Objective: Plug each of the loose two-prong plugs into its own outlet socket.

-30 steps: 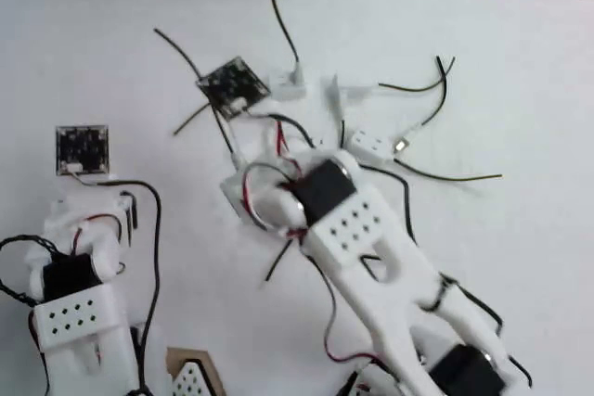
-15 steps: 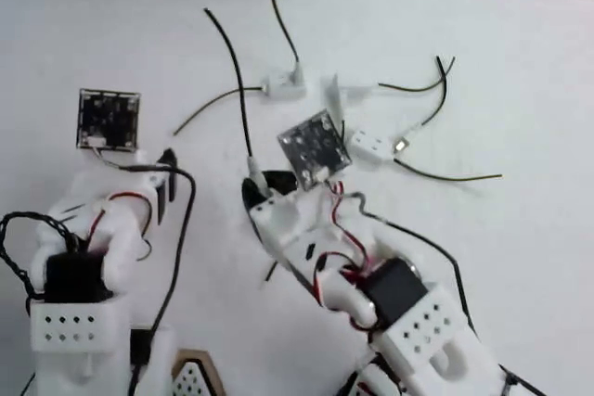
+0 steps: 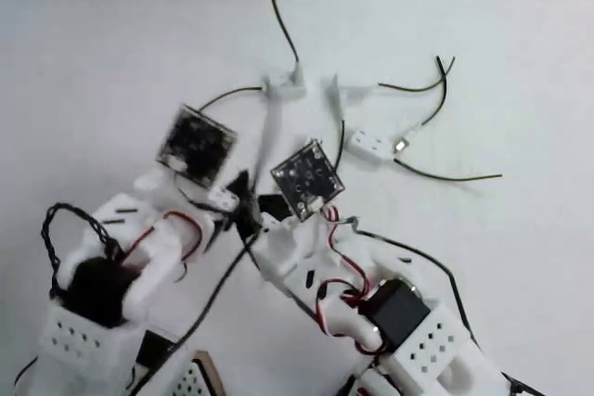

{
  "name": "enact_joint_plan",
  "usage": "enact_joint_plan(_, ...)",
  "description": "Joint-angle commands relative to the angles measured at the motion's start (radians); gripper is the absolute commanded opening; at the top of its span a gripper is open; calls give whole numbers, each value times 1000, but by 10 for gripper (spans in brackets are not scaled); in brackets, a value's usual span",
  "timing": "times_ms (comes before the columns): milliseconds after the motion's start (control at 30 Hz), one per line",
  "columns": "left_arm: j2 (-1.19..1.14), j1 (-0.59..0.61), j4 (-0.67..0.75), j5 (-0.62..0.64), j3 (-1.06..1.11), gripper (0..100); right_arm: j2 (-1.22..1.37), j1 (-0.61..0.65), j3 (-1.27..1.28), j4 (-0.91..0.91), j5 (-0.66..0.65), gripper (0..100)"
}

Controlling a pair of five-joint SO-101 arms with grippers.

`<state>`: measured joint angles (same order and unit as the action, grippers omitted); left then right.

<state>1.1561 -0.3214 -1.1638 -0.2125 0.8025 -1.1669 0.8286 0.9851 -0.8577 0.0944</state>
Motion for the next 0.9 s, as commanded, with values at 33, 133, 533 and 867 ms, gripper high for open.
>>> enact_joint_plan(33,159,-131,-63,-43,-44,163,-15,12,-8,-1,-2,17)
enact_joint_plan(133,240,-148,-101,-38,-44,214,-13,12,-8,-1,-2,17)
enact_joint_plan(533,262,145,84,-44,269,298,-12,-277,-9,77,6,17)
enact_joint_plan(867,157,148,255,-123,365,308,-10,-677,-8,283,215,17)
